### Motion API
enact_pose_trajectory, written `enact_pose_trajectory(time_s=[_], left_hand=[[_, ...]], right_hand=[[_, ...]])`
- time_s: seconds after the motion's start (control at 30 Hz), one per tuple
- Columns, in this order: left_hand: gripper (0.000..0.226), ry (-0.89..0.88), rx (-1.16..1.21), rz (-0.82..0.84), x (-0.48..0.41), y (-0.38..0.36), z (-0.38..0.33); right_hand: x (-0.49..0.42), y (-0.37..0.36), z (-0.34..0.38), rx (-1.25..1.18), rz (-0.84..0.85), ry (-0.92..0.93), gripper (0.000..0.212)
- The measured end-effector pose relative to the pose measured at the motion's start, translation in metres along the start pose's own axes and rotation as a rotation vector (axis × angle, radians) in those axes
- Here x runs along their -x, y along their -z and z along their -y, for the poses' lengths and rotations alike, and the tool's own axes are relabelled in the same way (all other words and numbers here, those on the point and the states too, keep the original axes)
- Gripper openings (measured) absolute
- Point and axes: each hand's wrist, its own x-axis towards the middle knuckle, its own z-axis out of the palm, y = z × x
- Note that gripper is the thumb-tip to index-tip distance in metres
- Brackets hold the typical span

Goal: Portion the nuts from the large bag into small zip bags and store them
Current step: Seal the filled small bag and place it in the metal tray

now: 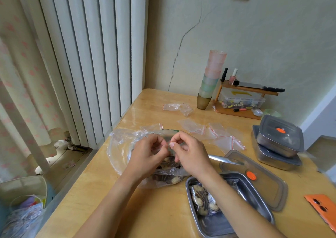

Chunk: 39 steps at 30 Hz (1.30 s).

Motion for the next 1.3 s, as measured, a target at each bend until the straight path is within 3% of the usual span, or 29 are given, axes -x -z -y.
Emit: enact_pose_trajectory(time_s=[0.23, 0.5, 1.3], left_hand=[[0.017, -0.012, -0.014, 0.041, -0.0016, 0.0008, 0.0014], [0.015, -0.008, 0.023, 0.064, -0.0010, 0.0010, 0.0025], [0.013, 0.003, 0.050, 0.074, -0.0001, 0.0023, -0.0004]], right_hand=[[-0.0007, -0.0017, -0.0026, -0.022, -0.029, -0.040, 0.015], [-0.0044, 0.0048, 0.0000, -0.051, 0.095, -0.088, 0.004], [-0.0019, 0.0044, -0.0039, -0.003, 0.075, -0.080, 0.007]])
